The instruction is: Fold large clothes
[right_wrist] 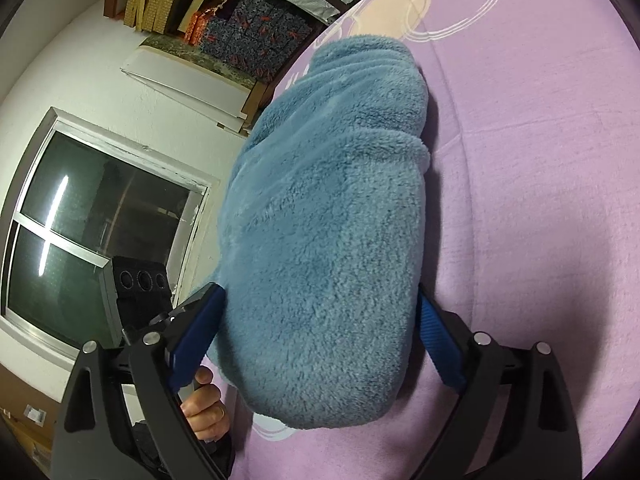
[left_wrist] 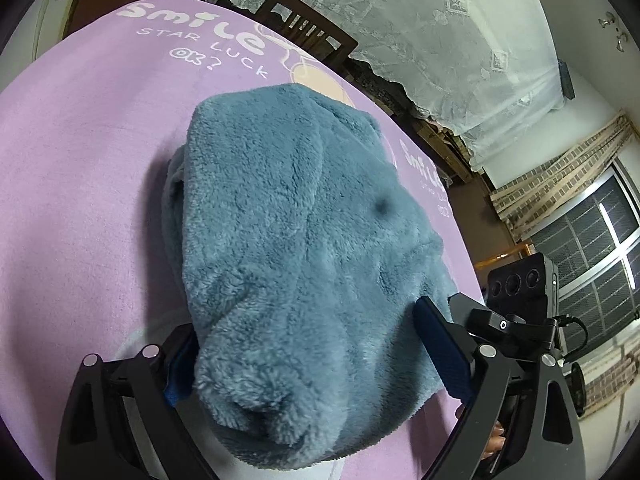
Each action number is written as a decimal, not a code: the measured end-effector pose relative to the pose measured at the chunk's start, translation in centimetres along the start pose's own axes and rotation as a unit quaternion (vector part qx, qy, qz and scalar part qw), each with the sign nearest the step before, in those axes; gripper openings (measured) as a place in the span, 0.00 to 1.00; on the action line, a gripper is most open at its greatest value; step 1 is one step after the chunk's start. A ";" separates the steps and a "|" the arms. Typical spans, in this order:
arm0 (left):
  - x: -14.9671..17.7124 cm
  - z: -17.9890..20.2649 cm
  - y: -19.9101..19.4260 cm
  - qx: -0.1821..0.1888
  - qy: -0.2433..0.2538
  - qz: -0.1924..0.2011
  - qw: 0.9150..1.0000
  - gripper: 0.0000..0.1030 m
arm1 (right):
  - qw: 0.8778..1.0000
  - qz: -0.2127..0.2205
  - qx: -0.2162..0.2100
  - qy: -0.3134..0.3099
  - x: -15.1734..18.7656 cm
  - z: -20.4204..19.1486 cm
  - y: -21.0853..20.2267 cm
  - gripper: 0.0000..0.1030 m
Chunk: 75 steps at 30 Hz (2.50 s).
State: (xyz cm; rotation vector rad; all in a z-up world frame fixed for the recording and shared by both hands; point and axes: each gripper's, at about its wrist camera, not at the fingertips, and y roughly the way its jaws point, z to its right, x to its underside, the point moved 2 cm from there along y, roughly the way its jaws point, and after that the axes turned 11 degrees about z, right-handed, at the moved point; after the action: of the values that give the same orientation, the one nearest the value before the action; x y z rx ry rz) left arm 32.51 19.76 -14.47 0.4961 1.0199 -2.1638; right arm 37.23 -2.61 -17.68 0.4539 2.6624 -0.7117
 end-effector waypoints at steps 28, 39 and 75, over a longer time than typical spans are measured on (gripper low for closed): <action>0.2 0.4 1.0 0.011 0.014 0.002 1.000 0.76 | 0.999 0.019 0.016 -0.040 1.0 -0.5 0.9 0.76; 0.0 2.3 -1.1 0.046 0.032 0.024 0.998 0.66 | 0.997 0.035 -0.013 -0.062 1.3 -2.6 -0.4 0.68; 18.7 13.3 -32.9 -0.033 0.091 0.217 0.971 0.66 | 0.966 0.001 -0.149 -0.210 21.7 -21.1 -18.9 0.68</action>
State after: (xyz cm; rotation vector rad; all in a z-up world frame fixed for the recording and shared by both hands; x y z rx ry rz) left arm -4.76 16.59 -0.04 0.8167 0.9690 -1.7145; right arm 5.45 -2.41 -1.45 0.1972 2.3094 -0.3468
